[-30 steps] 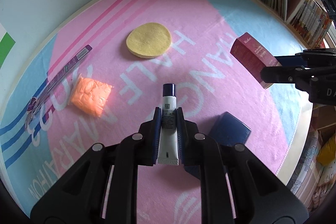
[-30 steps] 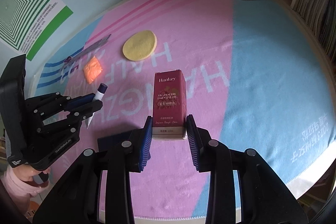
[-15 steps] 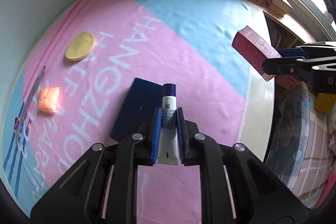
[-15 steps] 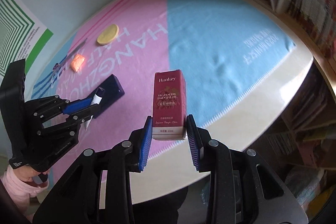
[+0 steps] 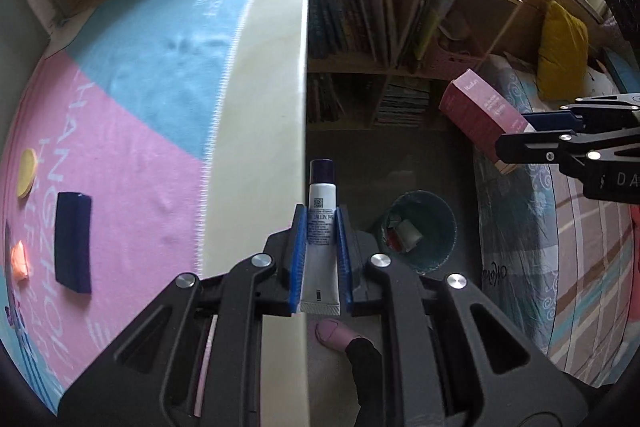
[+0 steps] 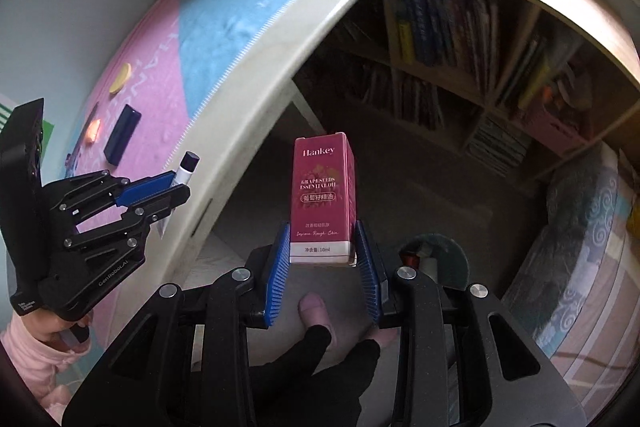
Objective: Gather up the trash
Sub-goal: 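Lift the white tube and red box and carry them over the wastebasket, then open both grippers to drop the tube and red box into the wastebasket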
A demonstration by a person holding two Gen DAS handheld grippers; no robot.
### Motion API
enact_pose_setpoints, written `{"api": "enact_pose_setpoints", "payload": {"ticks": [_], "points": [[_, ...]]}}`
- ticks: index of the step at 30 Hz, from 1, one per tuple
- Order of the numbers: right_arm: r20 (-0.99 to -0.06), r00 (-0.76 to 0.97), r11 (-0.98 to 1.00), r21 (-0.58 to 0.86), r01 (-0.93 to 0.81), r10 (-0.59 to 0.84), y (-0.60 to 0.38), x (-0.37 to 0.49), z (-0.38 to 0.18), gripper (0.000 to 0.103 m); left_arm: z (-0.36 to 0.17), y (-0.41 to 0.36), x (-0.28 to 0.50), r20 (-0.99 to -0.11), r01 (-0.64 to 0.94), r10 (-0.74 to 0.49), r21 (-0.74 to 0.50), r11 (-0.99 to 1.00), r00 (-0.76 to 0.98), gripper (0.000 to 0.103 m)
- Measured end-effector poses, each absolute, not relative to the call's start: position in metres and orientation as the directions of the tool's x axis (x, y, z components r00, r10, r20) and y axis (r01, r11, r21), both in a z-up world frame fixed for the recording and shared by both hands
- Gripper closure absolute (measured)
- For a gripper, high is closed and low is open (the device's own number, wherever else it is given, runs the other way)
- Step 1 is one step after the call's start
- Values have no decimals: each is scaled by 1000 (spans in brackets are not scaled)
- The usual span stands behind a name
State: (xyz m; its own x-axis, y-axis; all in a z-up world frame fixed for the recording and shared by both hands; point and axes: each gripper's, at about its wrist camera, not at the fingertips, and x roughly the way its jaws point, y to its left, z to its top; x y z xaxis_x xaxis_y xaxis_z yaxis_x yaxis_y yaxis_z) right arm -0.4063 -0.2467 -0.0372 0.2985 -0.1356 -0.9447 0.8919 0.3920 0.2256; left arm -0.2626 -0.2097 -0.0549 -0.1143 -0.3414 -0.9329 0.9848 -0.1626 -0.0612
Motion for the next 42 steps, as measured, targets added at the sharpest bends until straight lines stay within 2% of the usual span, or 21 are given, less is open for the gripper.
{"api": "enact_pose_setpoints", "payload": {"ticks": [12,19,42], "points": [[-953,292,242,267,933,-76,-219,-533,-60,70,-92,-219,-398,-963,943,-223,-73,-325,-151,90],[-951,307,168,295,941,-49,-212,-585,-74,69,-108,-220,-445,-973,928,-171,-86,-361,-156,90],[-934,358,117,355,927,1,-213,-632,-109,68,-151,-215,-497,-989,914,-85,-75,-398,-118,89]]}}
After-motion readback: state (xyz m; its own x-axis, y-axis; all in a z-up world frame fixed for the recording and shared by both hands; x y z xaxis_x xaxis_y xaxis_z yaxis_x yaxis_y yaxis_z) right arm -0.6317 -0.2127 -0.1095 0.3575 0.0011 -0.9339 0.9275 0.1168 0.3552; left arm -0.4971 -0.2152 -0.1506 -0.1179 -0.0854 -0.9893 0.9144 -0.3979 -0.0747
